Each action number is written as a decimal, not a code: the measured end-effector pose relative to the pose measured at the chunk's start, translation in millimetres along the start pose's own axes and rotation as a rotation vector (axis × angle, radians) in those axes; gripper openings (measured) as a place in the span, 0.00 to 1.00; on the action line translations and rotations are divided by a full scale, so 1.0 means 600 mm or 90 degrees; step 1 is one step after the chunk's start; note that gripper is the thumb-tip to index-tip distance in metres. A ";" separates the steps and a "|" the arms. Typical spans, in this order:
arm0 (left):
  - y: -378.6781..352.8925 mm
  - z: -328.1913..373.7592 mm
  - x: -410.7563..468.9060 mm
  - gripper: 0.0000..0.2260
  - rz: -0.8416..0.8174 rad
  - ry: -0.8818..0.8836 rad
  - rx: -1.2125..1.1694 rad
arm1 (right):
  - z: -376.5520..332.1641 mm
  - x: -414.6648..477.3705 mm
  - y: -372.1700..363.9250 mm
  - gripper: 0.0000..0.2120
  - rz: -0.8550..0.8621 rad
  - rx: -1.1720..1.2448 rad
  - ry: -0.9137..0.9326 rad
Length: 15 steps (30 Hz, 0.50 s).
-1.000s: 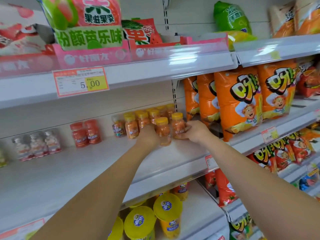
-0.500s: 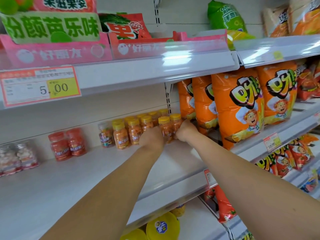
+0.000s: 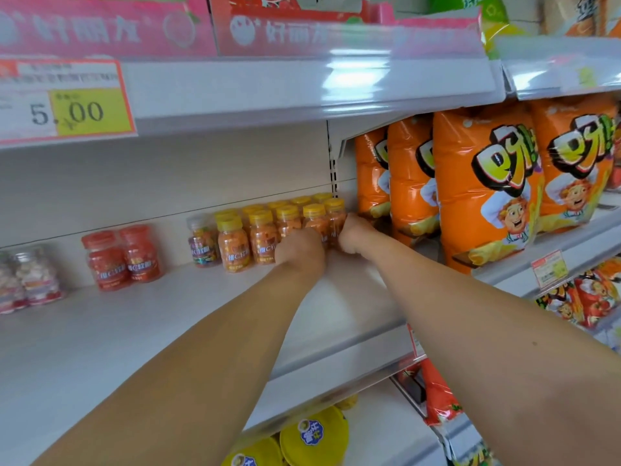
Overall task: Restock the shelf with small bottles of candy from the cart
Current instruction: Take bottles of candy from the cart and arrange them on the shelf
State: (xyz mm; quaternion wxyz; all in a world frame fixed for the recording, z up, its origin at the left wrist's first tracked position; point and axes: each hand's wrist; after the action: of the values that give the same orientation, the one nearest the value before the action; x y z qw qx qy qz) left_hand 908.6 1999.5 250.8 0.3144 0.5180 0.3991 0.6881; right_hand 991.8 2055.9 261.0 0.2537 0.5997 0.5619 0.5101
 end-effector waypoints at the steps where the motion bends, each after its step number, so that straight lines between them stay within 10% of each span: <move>1: -0.004 0.001 0.003 0.13 -0.004 0.012 -0.006 | -0.001 0.002 -0.003 0.13 0.004 -0.003 0.001; 15: -0.005 0.011 0.013 0.12 0.010 0.055 0.015 | 0.010 0.031 -0.040 0.14 0.008 0.033 -0.027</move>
State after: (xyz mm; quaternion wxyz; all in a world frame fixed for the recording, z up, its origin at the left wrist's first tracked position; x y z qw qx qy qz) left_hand 913.1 2008.9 252.8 0.2851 0.4950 0.4162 0.7074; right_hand 984.6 2080.7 243.7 0.2470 0.6204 0.5656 0.4839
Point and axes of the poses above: each hand's wrist, its own x-axis towards the middle knuckle, its own y-axis out of the back of the hand, z = x × y, and after that the axes turned 9 degrees about z, right-handed
